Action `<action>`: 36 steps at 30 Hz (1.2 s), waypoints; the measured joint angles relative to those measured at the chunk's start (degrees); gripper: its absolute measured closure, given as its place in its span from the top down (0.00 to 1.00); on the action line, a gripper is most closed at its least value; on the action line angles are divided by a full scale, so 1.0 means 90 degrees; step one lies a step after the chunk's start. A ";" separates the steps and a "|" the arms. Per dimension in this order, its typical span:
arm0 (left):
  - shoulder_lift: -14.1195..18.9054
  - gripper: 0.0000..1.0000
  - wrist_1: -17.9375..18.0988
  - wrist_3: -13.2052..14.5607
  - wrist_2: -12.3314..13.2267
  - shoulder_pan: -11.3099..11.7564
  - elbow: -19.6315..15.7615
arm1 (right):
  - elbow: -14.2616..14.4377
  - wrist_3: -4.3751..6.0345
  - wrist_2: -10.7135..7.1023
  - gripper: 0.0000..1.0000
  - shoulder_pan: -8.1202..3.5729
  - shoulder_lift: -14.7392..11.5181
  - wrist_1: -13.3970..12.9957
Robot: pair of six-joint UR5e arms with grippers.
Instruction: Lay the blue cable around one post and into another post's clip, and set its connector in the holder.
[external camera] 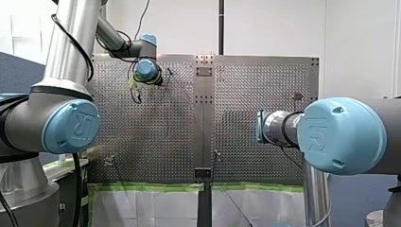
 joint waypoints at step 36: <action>0.0000 1.00 0.0039 -0.0041 0.0029 0.0058 0.0000 | 0.0722 0.0295 0.0045 0.12 0.0153 -0.1501 0.1402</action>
